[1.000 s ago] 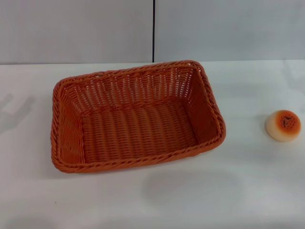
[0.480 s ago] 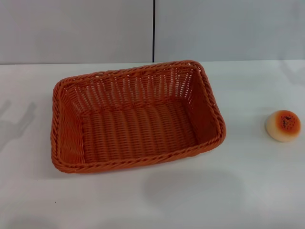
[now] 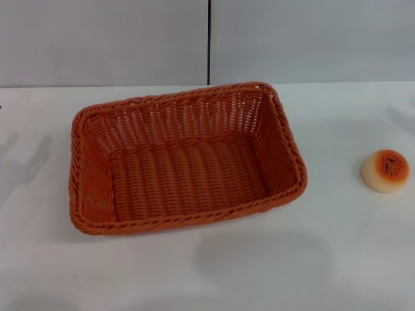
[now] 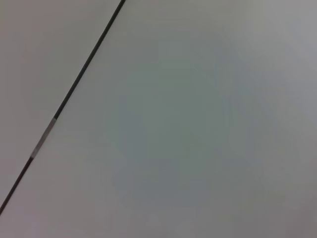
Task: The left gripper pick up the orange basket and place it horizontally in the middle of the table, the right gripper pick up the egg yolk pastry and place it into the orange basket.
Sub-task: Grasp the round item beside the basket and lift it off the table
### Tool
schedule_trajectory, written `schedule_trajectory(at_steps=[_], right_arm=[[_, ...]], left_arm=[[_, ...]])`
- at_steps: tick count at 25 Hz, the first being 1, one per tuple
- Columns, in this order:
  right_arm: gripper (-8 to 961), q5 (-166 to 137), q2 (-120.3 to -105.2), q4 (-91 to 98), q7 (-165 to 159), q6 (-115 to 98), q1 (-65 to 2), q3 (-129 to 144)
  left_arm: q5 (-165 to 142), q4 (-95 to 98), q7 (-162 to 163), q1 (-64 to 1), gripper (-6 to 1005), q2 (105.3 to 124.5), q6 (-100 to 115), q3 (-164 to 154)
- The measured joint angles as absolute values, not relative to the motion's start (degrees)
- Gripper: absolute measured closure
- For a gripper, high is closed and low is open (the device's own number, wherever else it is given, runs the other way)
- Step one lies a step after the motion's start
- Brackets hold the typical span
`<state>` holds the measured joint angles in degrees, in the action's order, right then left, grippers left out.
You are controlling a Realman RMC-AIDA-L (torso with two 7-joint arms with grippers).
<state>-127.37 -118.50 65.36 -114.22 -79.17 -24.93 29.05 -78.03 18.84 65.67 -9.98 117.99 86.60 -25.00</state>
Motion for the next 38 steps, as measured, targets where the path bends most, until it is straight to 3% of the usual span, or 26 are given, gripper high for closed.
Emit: schedule_trajectory(at_steps=[8,15,34,38], right_arm=[[329,-145.8,-115.77,68.6,-131.5,-96.8,-32.4,29.2],[329,-146.4,-114.88,55.4,-131.8,-95.6,-35.0,29.5],[335,-152.9,-113.83,51.8,-134.6,-89.0,-34.4,30.5],[382,-152.0,-113.26,47.6,-132.1,-87.0,-35.3,30.8]], left_arm=[[-77.9,18.0,66.0,-10.1,188,117.98,86.2,-24.8],[-78.0,17.8,65.8,-9.5,188,117.97,86.3,-24.8],[-78.0,17.9,65.4,-8.6,188,117.86,86.9,-23.6],[-78.0,17.8,65.4,-8.6,188,117.85,86.9,-23.5]])
